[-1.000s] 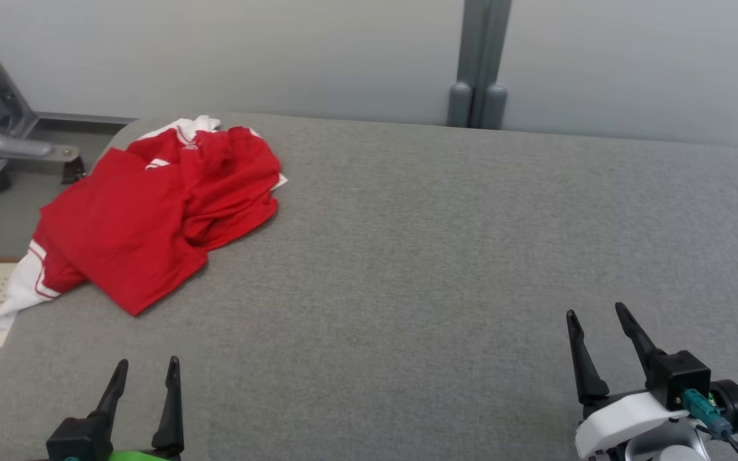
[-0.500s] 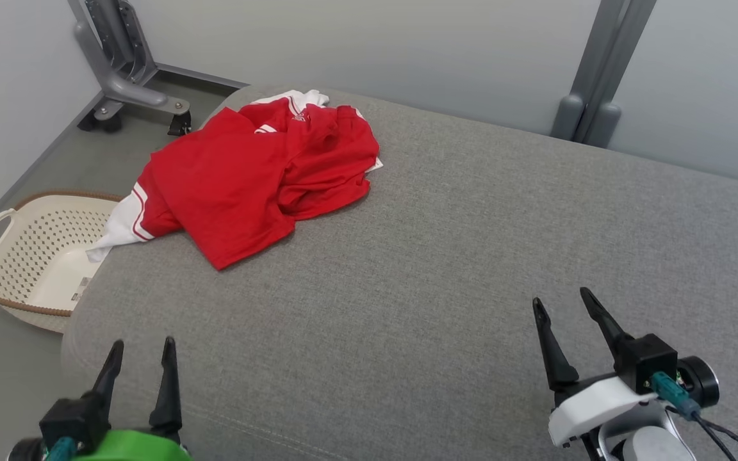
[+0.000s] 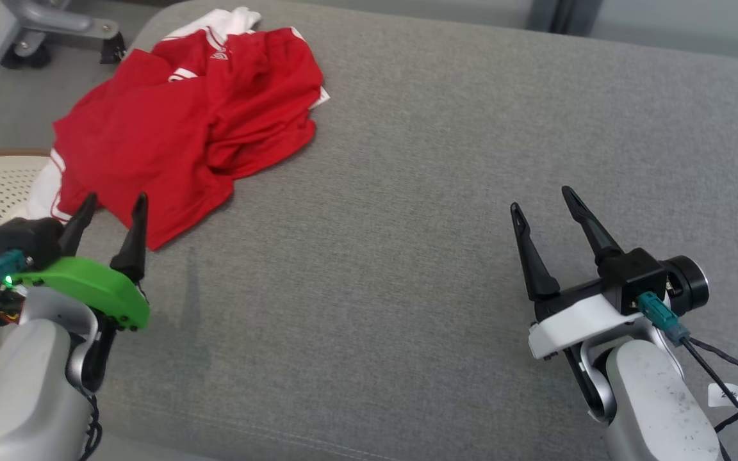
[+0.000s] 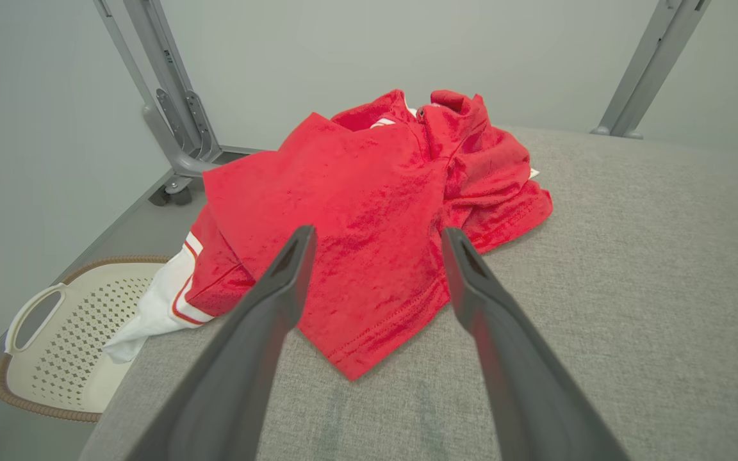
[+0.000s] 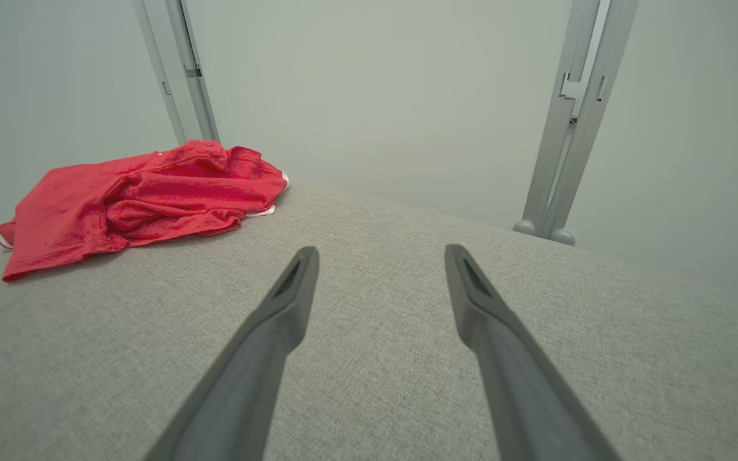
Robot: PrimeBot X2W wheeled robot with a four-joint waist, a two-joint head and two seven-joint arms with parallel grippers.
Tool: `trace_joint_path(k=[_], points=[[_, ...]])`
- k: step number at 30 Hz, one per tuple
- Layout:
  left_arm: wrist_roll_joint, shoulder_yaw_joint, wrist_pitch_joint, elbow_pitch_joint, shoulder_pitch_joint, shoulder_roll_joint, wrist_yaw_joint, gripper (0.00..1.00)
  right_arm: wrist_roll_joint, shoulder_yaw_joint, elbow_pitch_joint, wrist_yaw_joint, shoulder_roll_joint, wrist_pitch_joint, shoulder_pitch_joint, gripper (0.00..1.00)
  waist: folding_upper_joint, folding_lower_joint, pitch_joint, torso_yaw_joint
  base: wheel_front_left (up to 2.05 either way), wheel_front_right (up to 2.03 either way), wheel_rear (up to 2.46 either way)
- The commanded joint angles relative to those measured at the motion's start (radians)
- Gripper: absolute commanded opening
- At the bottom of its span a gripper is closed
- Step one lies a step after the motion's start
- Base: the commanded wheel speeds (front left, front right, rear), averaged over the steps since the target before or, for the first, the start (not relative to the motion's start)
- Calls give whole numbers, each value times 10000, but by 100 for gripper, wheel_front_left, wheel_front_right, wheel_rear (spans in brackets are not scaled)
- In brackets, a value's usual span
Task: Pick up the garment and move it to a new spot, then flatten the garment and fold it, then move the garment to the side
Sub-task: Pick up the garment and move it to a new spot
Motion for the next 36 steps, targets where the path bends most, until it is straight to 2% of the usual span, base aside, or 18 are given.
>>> trace_joint_path(k=[1,4,8,9,14,15,16,17,21,26,31,36], points=[[-351,-149,185,183,-460,199,-24,100,100,18,-58,-13,-51,-31,-225,100,0,-1,1967,-1861,0,0,0],[-1018,-525,650,676,-1047,776,-24,100,273,98,-105,-13,-46,-31,-371,100,0,-1,2097,-2130,0,0,0],[-2041,-723,1267,1244,-1547,1194,-15,100,416,175,-142,-13,-37,-31,-452,100,0,-1,2168,-2407,0,0,0],[-2166,-814,1479,1522,-1789,1502,-10,100,458,204,-172,-13,-37,-31,-512,100,0,-1,2206,-2548,0,0,0],[-2602,-841,1981,2414,-2303,1823,-1,100,444,216,-286,-13,-35,-31,-592,100,0,-1,2414,-2742,0,0,0],[-2653,-772,2044,2711,-2423,1894,106,74,437,226,-301,-13,-35,-31,-573,100,0,-1,2455,-2781,0,0,0],[-2667,-757,2125,2907,-2519,1919,158,24,447,222,-294,-13,-35,-31,-563,100,0,-1,2478,-2810,0,0,0],[-2605,-790,2118,3094,-2608,1937,162,0,490,195,-290,-13,-37,-31,-542,100,0,-1,2488,-2838,0,0,0],[-2487,-882,2118,3576,-2718,2165,147,0,626,21,-261,-13,-38,-31,-212,100,0,-1,2268,-2872,0,0,0],[-2473,-814,1828,3090,-2510,2607,98,0,771,-207,-160,-13,-43,-31,208,100,0,-1,1726,-2707,0,0,0],[-2654,-699,1986,1720,-2224,3198,73,0,906,-297,-65,-13,-38,-31,515,100,0,-1,1152,-2399,0,0,0],[-2779,-351,2172,-183,-1993,3807,549,0,1065,-228,-3,-13,-40,-31,680,100,0,-1,633,-2201,0,0,0]])
